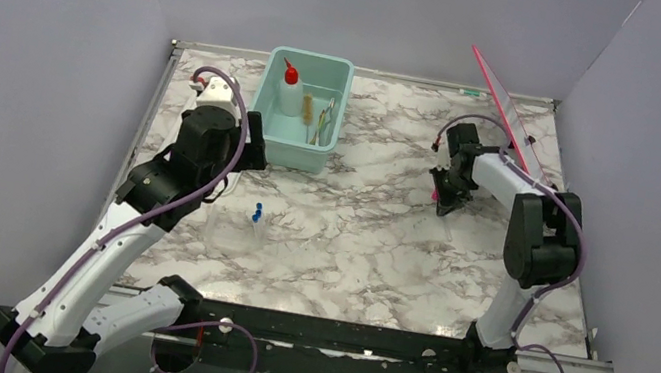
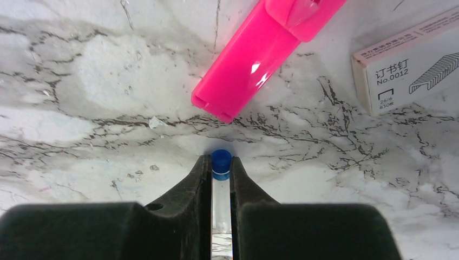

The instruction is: Organize the chemistry lab equipment

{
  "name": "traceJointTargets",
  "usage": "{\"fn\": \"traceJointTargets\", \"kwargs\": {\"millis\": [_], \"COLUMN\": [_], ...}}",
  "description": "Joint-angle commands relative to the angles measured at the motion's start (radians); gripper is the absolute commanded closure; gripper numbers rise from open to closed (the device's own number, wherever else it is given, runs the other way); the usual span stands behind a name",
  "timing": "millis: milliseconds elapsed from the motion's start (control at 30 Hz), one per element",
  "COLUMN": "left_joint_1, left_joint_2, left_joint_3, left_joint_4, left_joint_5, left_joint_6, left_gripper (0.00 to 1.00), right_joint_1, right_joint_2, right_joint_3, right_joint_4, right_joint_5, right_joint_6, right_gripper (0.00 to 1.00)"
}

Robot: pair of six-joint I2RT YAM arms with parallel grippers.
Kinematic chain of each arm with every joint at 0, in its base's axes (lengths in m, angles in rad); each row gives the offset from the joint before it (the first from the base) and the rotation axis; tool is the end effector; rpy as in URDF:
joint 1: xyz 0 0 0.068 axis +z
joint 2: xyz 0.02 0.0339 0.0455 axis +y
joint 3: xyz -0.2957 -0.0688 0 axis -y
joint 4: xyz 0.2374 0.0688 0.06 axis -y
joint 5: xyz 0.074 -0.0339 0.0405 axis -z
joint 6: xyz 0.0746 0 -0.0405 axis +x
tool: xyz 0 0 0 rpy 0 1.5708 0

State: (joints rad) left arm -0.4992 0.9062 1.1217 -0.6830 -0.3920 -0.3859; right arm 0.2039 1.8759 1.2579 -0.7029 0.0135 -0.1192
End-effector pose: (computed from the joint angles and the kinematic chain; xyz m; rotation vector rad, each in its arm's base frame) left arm 0.1755 -0.0632 0.3912 -0.1300 2.0001 -0.1673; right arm 0.3663 0.0747 0.1629 -0.4626 2.8541 -0.0041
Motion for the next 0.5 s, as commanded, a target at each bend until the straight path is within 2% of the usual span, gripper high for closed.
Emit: {"fn": "traceJointTargets", "kwargs": {"millis": [0,100,233,300,467], "left_joint_1": [-0.002,-0.002,-0.002,-0.002,-0.003], "left_joint_2": [-0.044,-0.079,-0.111,-0.106,-0.041], "left_joint_3": [-0.023,-0.073,-0.150,-0.154,-0.194], "left_joint_4": [-0.082,-0.143,-0.179,-0.197,-0.198], "left_joint_5": [0.047,0.114,0.191,0.182,0.225], "left_joint_6": [-0.080,-0.168,-0.266,-0.266,-0.249], "left_gripper": [0.18,0.21,0.39,0.45,0.52], "right_joint_1": [0.037,0.128,0.277,0.361,0.525], "right_joint_2": [-0.004,-0.071,-0.158,-0.202,-0.294], "right_joint_3": [0.048,0.019,-0.029,-0.056,-0.109], "right_joint_4": [0.005,0.082,0.209,0.287,0.460], "right_joint_5": [0.046,0.089,0.089,0.085,0.050], "right_joint_6": [0.093,0.140,0.232,0.268,0.352], "right_gripper": [0.92,0.92,0.92,0.92,0.92]}}
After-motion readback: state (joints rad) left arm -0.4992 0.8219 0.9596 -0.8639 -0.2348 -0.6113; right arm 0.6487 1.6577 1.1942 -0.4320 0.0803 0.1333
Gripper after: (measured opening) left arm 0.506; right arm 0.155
